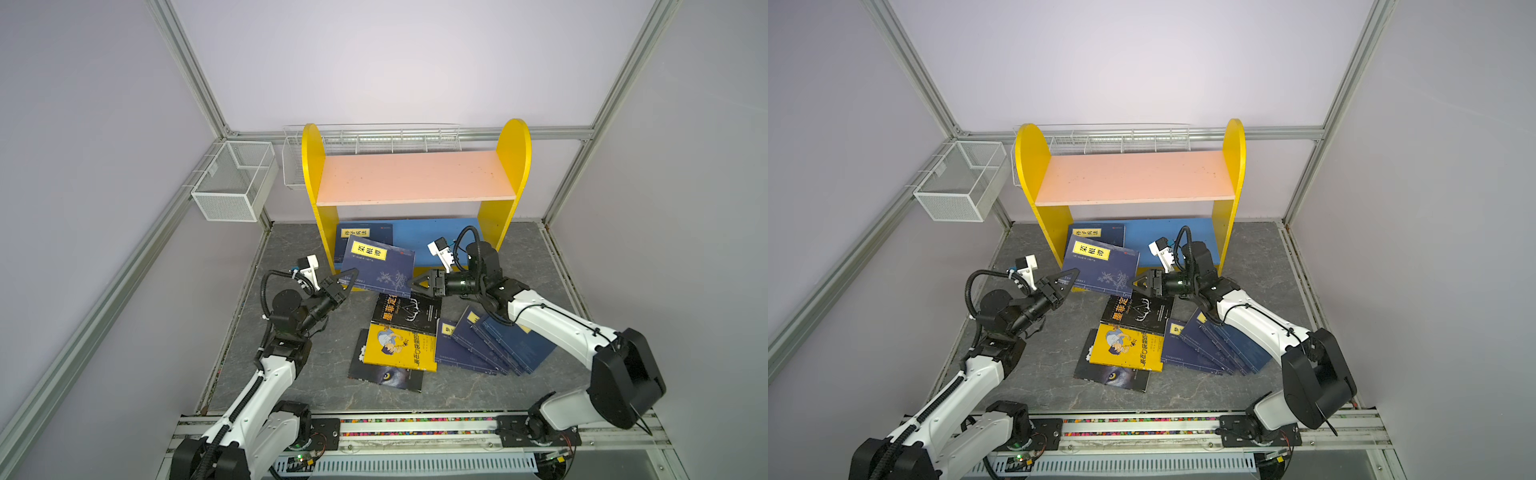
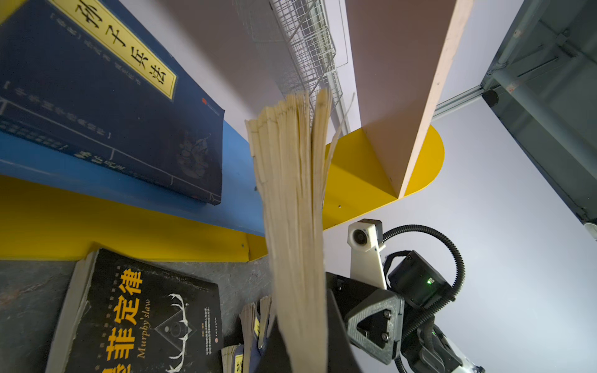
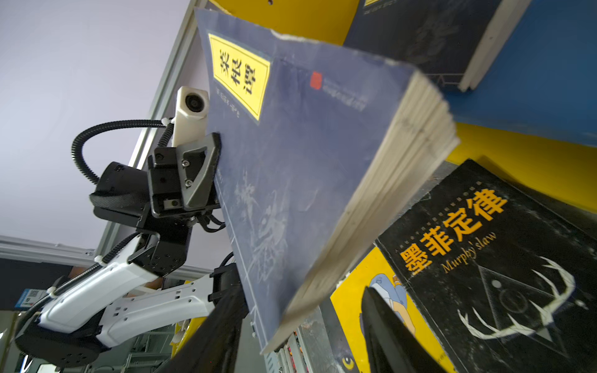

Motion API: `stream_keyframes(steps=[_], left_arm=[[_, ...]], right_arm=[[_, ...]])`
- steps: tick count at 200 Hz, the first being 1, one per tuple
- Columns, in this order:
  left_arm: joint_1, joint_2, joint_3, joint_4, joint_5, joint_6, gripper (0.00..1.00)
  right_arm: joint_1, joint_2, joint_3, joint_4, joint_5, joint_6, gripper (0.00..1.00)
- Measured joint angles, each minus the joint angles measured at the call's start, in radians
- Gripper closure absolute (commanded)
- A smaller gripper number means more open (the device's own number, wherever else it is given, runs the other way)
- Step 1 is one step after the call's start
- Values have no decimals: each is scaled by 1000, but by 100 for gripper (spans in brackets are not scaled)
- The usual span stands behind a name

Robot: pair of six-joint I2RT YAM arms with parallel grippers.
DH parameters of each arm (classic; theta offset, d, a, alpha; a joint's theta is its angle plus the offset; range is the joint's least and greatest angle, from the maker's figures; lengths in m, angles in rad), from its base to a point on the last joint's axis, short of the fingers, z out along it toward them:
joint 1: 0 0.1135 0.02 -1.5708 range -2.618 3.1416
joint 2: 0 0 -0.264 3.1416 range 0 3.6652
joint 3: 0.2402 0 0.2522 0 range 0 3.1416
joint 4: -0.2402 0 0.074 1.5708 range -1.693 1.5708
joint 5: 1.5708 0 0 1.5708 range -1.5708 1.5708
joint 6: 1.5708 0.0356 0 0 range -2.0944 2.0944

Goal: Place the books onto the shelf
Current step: 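Push the held book onto the blue shelf while the left gripper draws back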

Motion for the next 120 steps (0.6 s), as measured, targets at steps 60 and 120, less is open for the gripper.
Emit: stream_keyframes(steps=[60,120], left_arm=[[-32,14,-5,109,-49,-6,100],[-55,23,-35,113,-114,0,78]], right_arm=[[7,45,34,66,-71,42,64],[7,32,37,85,-59,66,92]])
